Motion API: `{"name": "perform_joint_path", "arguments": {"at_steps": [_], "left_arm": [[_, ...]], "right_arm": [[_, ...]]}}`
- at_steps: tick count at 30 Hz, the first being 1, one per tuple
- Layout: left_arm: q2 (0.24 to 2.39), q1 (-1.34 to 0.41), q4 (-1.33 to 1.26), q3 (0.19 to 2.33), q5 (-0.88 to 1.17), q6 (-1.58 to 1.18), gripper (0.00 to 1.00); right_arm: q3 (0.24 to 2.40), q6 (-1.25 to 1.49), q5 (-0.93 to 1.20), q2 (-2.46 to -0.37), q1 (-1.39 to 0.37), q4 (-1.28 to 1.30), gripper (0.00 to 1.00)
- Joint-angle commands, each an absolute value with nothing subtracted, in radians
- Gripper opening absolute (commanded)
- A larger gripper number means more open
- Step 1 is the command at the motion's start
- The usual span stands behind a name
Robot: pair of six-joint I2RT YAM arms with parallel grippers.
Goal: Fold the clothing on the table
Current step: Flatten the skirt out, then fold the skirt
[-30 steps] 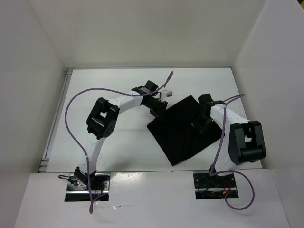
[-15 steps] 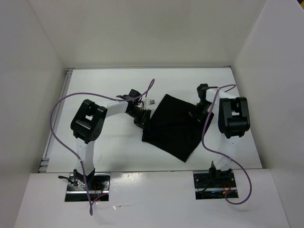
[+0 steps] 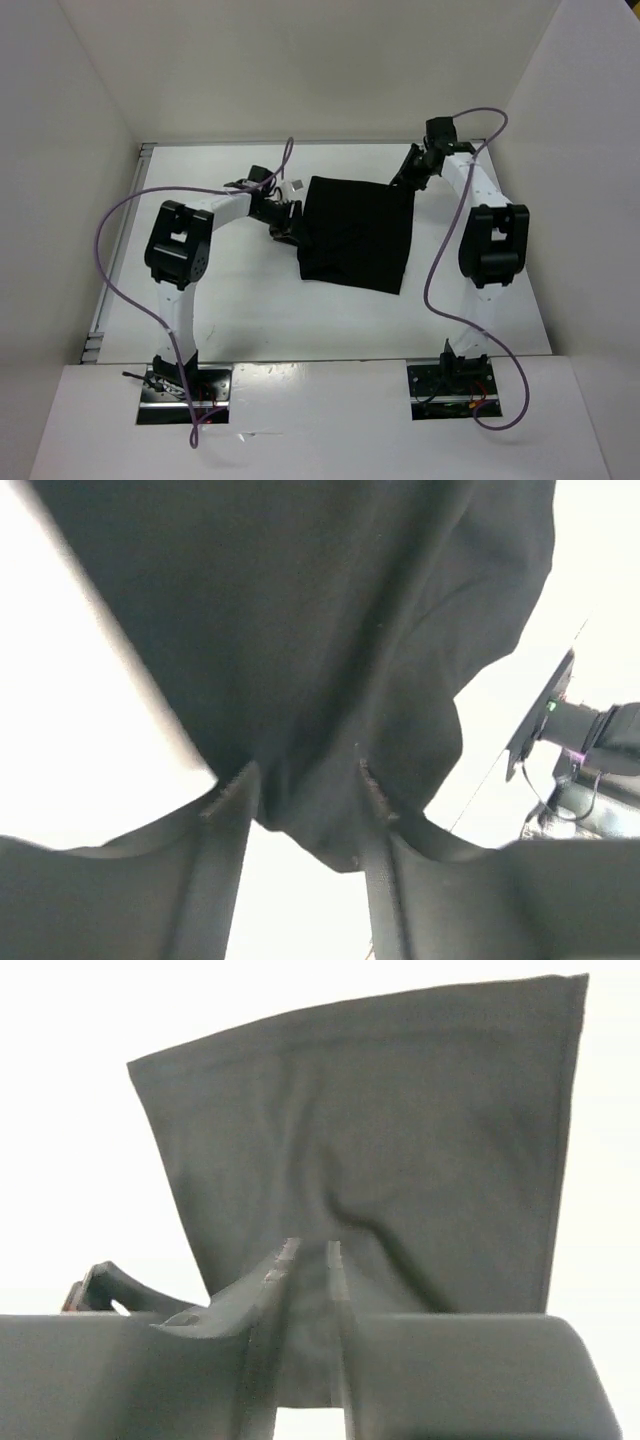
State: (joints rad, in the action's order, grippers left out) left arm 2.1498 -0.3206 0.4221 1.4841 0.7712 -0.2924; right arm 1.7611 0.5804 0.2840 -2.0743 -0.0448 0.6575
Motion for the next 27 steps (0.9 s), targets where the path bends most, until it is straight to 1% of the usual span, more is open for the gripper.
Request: {"name": "perform_joint_path", "arguments": {"at_steps": [1, 3, 4, 5, 7, 8, 11, 14, 20, 27], "left_arm": [[1.984, -0.307, 0.428, 1.461, 0.778, -0.299, 0.54], [1.881, -0.296, 0.439, 1.375, 0.778, -0.290, 0.58], [1.852, -0.296, 0.461, 1.344, 0.778, -0.290, 0.59], [1.801, -0.296, 0.474, 1.315, 0.778, -0.278, 0.59], [1.760, -0.296, 0.497, 1.223, 0.764, -0.278, 0.59], [1.726, -0.305, 0.497, 1.195, 0.764, -0.278, 0.59], [1.715, -0.314, 0.508, 1.109, 0.735, -0.278, 0.59], [1.747, -0.325, 0.482, 1.074, 0.735, -0.299, 0.59], [1.835, -0.325, 0.384, 1.092, 0.744, -0.365, 0.59], [1.867, -0.325, 0.298, 1.103, 0.718, -0.468, 0.59]], "right_arm": [[1.685, 0.474, 0.245, -1.825, -0.028, 0.696, 0.31], [1.570, 0.463, 0.255, -1.767, -0.015, 0.733, 0.35], [1.530, 0.463, 0.255, -1.716, -0.015, 0.744, 0.35], [1.446, 0.463, 0.241, -1.694, -0.015, 0.753, 0.35], [1.367, 0.474, 0.241, -1.633, -0.015, 0.765, 0.36], [1.291, 0.485, 0.241, -1.614, -0.015, 0.765, 0.36], [1.165, 0.514, 0.241, -1.548, -0.015, 0.776, 0.36], [1.082, 0.523, 0.270, -1.507, -0.015, 0.767, 0.36], [1.045, 0.532, 0.279, -1.473, -0.015, 0.767, 0.36], [1.014, 0.541, 0.279, -1.445, -0.015, 0.785, 0.36]]}}
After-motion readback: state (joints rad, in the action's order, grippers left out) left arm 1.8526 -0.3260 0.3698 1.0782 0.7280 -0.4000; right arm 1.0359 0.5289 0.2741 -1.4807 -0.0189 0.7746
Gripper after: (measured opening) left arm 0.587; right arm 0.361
